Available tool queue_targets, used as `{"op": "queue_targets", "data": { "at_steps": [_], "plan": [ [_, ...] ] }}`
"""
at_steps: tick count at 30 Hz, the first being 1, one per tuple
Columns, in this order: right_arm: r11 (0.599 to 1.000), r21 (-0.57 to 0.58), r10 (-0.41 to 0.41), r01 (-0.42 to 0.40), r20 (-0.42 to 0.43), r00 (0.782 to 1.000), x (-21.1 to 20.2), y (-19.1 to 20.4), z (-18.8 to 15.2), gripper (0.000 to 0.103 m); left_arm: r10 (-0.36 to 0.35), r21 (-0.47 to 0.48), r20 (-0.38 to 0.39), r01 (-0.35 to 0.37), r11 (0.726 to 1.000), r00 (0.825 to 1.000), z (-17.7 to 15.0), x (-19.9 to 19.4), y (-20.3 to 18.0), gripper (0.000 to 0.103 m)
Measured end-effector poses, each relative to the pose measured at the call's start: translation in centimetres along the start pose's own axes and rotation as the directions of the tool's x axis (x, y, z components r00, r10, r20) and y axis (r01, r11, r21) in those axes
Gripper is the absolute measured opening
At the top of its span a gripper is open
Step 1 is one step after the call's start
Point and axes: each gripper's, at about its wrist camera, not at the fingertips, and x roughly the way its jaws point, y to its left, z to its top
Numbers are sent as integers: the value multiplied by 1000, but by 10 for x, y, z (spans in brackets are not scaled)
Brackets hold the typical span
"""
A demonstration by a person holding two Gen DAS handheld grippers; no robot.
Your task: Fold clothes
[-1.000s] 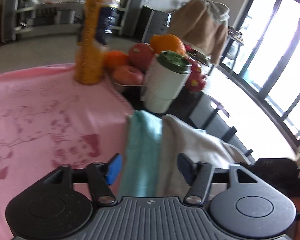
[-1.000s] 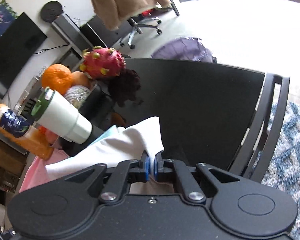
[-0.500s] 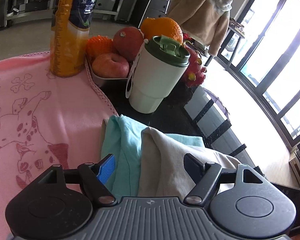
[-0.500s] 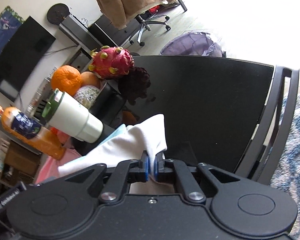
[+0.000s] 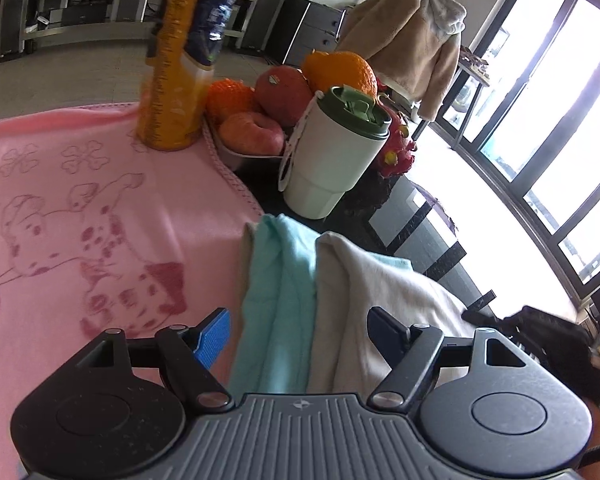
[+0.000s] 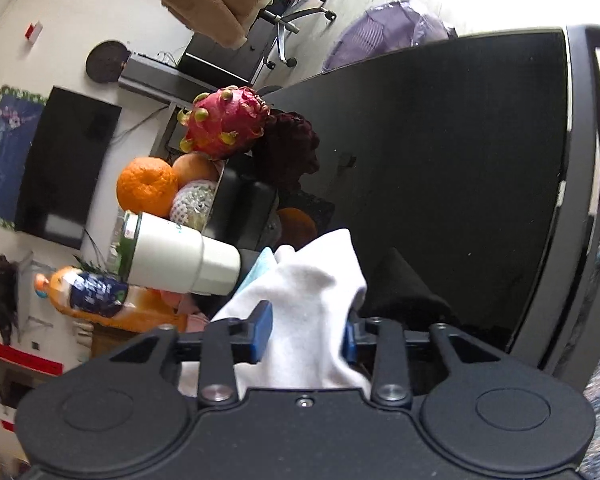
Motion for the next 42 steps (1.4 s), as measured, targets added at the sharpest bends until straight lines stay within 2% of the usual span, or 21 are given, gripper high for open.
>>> {"op": "queue_targets", "data": {
  "at_steps": [1, 3, 6, 9, 11, 13, 15, 17, 18, 20, 23, 26, 30, 32, 34, 35, 37, 38, 40, 41, 42],
  "plan": [
    [1000, 17, 12, -12, -3, 1000, 1, -2, 0, 38, 2, 1, 5, -2, 1000, 1000, -4, -7, 4, 74],
    [999, 14, 32, -32, 9, 999, -1, 0, -2, 7, 8, -1, 11, -8, 1000, 1000, -10, -19, 12, 74],
    [988, -151, 52, -37, 93, 994, -19, 29, -13, 5, 19, -2, 23, -19, 1000, 1000, -17, -37, 23, 74],
    [914, -407, 81, -1, 180, 980, -40, 77, -47, 5, 16, -9, 46, -16, 1000, 999, -21, -56, 30, 74],
    [822, -568, 99, 39, 210, 973, -44, 105, -78, 5, 2, -21, 60, -1, 1000, 998, -22, -68, 34, 74],
    [700, -710, 104, 83, 217, 971, -41, 126, -113, 5, -28, -48, 72, 32, 998, 997, -19, -78, 36, 74],
    [551, -825, 110, 126, 221, 969, -37, 147, -148, 5, -60, -74, 79, 66, 995, 995, -14, -84, 35, 74],
    [383, -909, 117, 165, 225, 967, -33, 167, -183, 5, -91, -90, 79, 98, 991, 993, -6, -87, 31, 75],
    [329, -928, 117, 176, 224, 967, -31, 171, -194, 5, -101, -88, 78, 108, 990, 992, -1, -86, 27, 76],
    [247, -951, 115, 187, 220, 969, -27, 174, -210, 5, -123, -69, 72, 128, 989, 990, 12, -82, 16, 78],
    [165, -964, 108, 210, 229, 967, -23, 175, -223, 5, -143, -5, 5, 143, 990, 990, 30, -65, -7, 78],
    [126, -966, 113, 225, 239, 964, -23, 172, -226, 5, -102, 71, -65, 106, 992, 993, 40, -45, -31, 73],
    [99, -967, 121, 235, 246, 962, -25, 165, -228, 5, -60, 107, -130, 74, 992, 990, 47, -21, -53, 61],
    [88, -967, 125, 239, 248, 961, -25, 163, -228, 5, -30, 112, -178, 50, 992, 984, 47, -10, -60, 44],
    [81, -967, 129, 240, 249, 960, -25, 162, -228, 5, -9, 103, -222, 33, 994, 975, 45, 1, -63, 10],
    [77, -969, 126, 236, 244, 961, -25, 161, -228, 6, -5, 96, -238, 28, 995, 971, 44, 4, -64, 7],
    [76, -971, 114, 228, 236, 965, -30, 157, -227, 6, 14, 97, -217, 7, 995, 976, 44, 4, -69, 5],
    [76, -971, 108, 225, 232, 967, -34, 155, -227, 10, 19, 102, -201, 2, 995, 979, 44, 0, -70, 5],
    [77, -973, 96, 217, 224, 970, -40, 150, -226, 36, 12, 106, -169, 6, 994, 986, 44, -8, -72, 5],
    [96, -971, 88, 220, 228, 970, -46, 145, -223, 48, 7, 106, -158, 10, 994, 987, 45, -11, -72, 5],
    [121, -967, 79, 225, 235, 969, -53, 140, -219, 51, 7, 101, -155, 9, 995, 988, 45, -13, -72, 5]
  ]
}}
